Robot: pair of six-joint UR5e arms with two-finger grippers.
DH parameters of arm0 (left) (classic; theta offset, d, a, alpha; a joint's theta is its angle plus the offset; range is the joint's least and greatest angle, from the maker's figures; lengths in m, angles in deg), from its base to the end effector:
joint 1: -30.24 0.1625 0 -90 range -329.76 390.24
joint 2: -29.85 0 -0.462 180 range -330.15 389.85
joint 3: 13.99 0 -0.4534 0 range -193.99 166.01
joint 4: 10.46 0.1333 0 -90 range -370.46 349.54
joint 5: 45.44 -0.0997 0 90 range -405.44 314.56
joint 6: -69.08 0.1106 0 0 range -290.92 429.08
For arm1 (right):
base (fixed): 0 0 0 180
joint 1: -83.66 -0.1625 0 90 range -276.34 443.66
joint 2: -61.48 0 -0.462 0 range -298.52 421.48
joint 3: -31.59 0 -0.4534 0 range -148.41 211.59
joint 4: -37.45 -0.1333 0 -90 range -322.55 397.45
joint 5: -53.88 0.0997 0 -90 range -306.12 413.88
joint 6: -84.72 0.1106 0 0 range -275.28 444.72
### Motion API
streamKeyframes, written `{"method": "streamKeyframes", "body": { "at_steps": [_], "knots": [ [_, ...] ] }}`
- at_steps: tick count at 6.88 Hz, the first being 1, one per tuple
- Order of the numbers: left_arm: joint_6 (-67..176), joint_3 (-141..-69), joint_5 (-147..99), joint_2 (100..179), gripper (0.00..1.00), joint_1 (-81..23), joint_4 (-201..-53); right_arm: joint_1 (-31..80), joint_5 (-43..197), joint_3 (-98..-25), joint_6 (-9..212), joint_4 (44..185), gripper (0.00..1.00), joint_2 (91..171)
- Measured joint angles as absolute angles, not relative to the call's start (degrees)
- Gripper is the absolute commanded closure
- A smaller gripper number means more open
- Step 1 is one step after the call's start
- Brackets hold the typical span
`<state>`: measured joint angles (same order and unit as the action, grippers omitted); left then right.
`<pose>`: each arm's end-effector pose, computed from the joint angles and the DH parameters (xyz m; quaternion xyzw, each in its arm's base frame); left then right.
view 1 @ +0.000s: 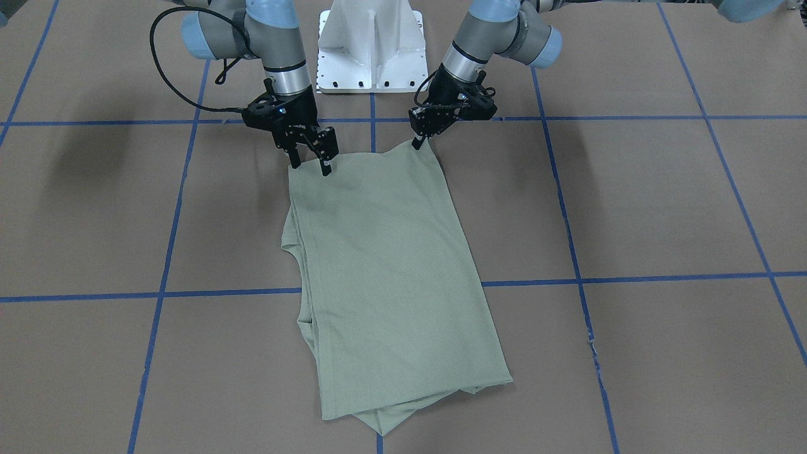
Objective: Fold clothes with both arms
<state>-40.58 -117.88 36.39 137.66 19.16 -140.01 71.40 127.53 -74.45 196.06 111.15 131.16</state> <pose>0.6218 -0.2736 0.3049 0.0143 0.5837 -0.2549 0.7708 -0.6202 -0.3030 0.3121 0.0923 -0.4477 0.3168 0.8311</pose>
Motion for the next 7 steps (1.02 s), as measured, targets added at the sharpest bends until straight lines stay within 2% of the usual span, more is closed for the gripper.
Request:
{"method": "streamKeyframes", "body": {
  "at_steps": [3,6,7],
  "knots": [
    [-40.52,-117.87,36.39,137.61,1.0,19.16,-140.01,71.29,128.08,-74.52,195.65,111.55,0.11,130.76],
    [-40.52,-117.95,36.34,137.6,1.0,19.2,-140.09,70.95,127.77,-70.77,194.89,111.56,0.11,127.35],
    [-40.52,-117.94,36.36,137.6,1.0,19.22,-140.1,70.83,127.82,-70.38,194.81,111.6,0.17,127.1]
  ]
}}
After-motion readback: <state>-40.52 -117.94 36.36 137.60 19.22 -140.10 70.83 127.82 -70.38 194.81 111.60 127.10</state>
